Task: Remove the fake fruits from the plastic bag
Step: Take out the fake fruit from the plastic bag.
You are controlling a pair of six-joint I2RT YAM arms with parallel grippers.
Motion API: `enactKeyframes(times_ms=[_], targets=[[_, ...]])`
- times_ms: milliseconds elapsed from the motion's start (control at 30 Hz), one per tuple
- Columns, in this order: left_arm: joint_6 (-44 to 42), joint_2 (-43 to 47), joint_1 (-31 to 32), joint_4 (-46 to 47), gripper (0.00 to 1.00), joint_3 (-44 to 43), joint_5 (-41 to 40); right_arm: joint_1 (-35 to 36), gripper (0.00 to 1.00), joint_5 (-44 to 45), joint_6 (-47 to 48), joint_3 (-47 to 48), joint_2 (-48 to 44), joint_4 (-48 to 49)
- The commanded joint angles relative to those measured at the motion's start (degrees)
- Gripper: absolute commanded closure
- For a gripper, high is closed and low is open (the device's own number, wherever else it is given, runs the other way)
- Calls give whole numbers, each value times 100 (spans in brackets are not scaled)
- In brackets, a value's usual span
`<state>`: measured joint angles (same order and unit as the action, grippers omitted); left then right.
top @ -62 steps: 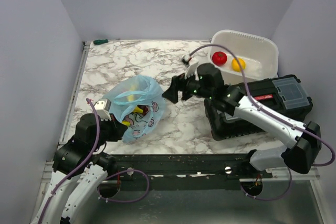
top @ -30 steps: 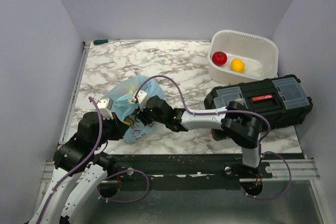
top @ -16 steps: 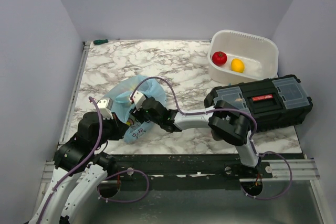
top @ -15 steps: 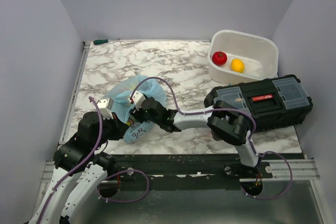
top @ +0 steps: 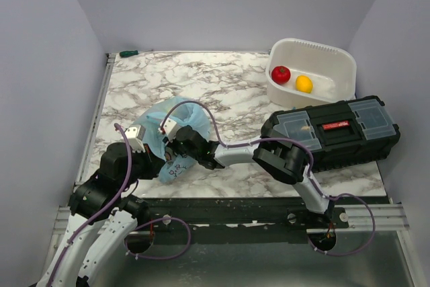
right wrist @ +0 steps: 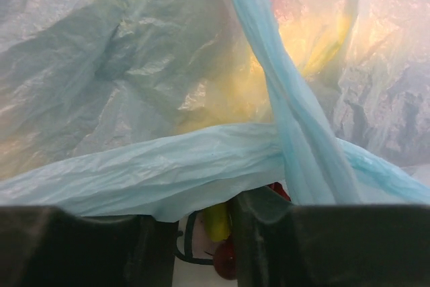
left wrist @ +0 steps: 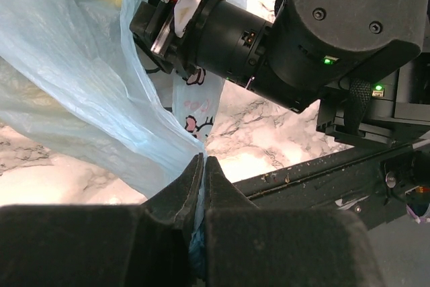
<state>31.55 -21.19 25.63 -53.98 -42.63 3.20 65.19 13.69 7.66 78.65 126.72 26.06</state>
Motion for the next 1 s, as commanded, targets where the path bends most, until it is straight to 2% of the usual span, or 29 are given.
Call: enactKeyframes(times_ms=[0,233,400,600,967], targets=[[17,-35,30,80,100,35,-134,32,69,-61,-30,-155,-332,61],[27,-117,30,78,100,35,-141,30,84,-369,-288,-472,-1010,-277],[44,-60,39,80,100,45,-164,36,86,-550,-652,-910,-1539,-403],[35,-62,39,98,100,44,-148,32,89,-1327,-1392,-1121,-1878,-945],[26,-23,39,115,100,53,-129,30,94,-2703,-2183,-1895,-2878,-1109]])
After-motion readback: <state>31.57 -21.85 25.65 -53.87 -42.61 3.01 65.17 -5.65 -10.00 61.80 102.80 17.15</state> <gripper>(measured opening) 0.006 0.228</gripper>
